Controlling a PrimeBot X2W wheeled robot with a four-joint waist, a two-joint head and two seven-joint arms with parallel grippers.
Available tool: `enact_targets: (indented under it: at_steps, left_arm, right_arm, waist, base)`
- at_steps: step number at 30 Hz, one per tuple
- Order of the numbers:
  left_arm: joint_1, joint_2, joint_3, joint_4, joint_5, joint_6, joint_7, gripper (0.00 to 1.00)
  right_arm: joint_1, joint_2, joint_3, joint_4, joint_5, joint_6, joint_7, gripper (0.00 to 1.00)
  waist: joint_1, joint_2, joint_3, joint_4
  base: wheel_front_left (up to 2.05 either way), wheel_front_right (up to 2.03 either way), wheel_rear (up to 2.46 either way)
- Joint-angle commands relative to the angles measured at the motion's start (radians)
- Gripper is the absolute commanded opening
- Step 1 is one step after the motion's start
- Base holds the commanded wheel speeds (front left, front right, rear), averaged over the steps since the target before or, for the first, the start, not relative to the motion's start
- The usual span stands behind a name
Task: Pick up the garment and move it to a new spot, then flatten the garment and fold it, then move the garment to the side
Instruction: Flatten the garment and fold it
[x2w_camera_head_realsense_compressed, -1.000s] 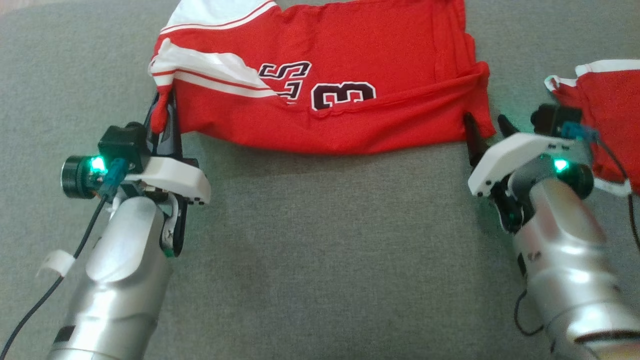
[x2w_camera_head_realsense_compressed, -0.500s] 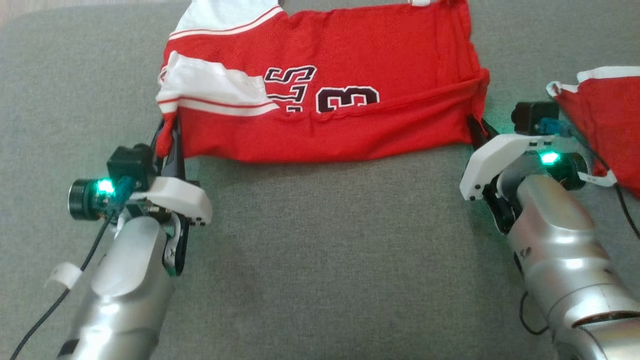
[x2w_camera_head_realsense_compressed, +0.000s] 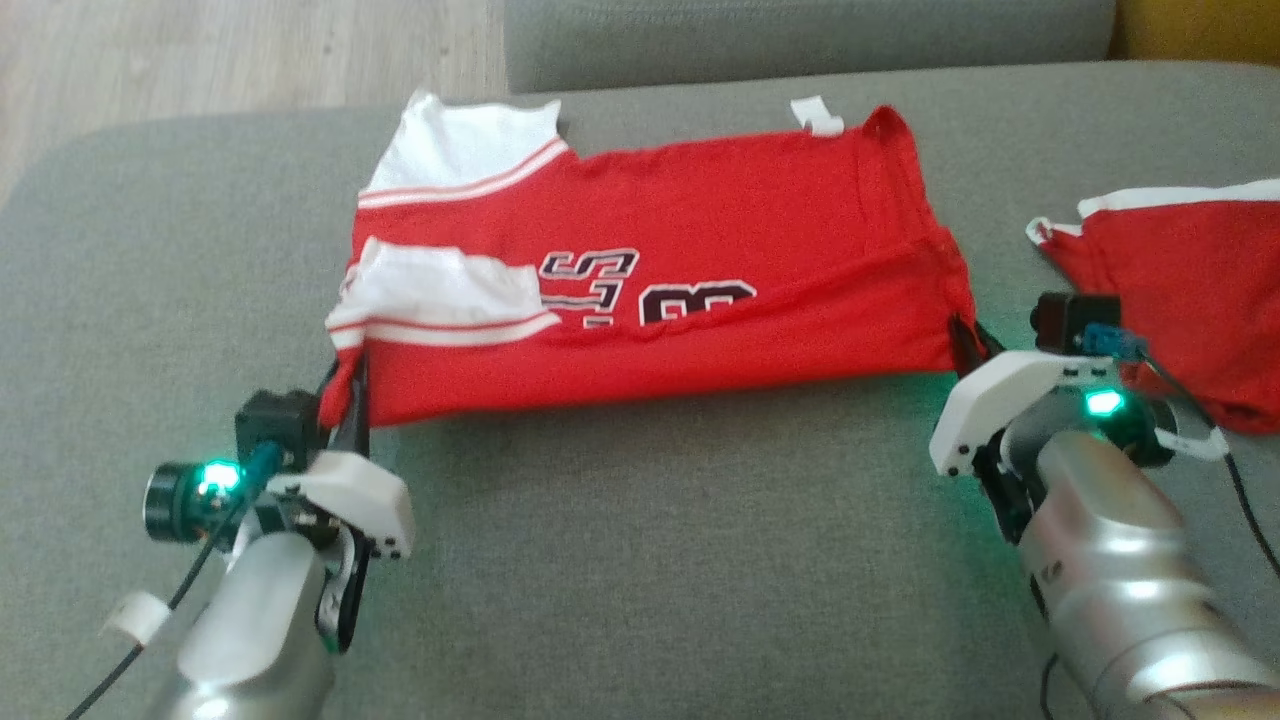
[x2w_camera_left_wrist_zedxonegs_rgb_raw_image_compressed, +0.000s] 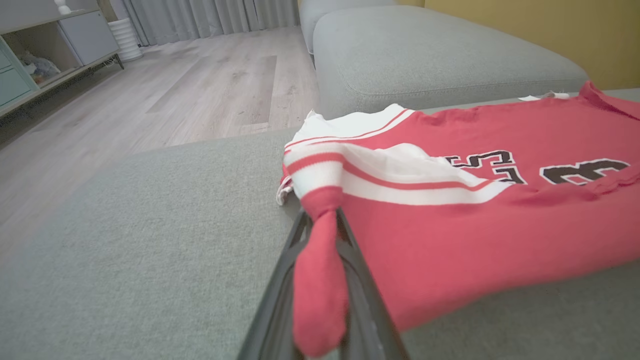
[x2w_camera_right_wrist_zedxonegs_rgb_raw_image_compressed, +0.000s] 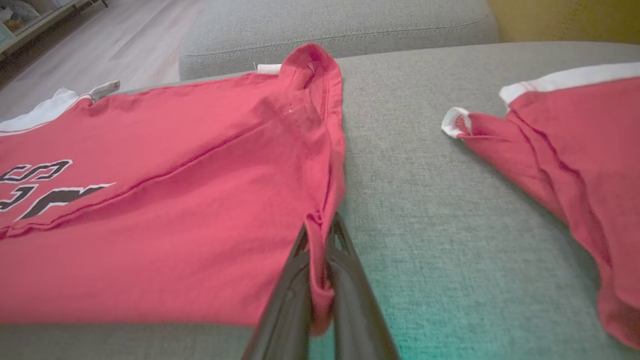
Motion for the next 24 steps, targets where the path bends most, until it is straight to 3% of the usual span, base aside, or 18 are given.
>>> enact_targets:
  at_steps: [1,9,14,24]
  left_arm:
    - [0.002,0.049,0.026,-0.04,-0.007,-0.001,0.015,0.0]
    - [0.108,0.072,0.006,-0.134,-0.02,0.002,0.085,0.0]
    - [0.19,0.098,0.0,-0.246,-0.031,0.019,0.145,0.0]
    - [0.308,0.141,-0.03,-0.426,-0.049,0.037,0.285,0.0]
  right_arm:
    - [0.008,0.012,0.035,-0.03,0.039,0.007,-0.003,0.0]
    - [0.122,0.012,0.127,-0.105,0.15,0.007,0.041,0.0]
    - [0.204,0.012,0.13,-0.197,0.145,0.007,0.105,0.0]
    - [0.465,0.012,0.015,-0.587,0.086,0.007,0.293,0.0]
  waist:
    - [0.0002,0.0,-0.034,-0.008]
    - [0.0002,0.0,-0.083,-0.028]
    - [0.0002,0.0,-0.11,-0.04]
    - [0.0002,0.0,-0.132,-0.053]
  base:
    - [0.0,0.0,0.0]
    - [0.0,0.0,0.0]
    - [0.0,0.0,0.0]
    - [0.0,0.0,0.0]
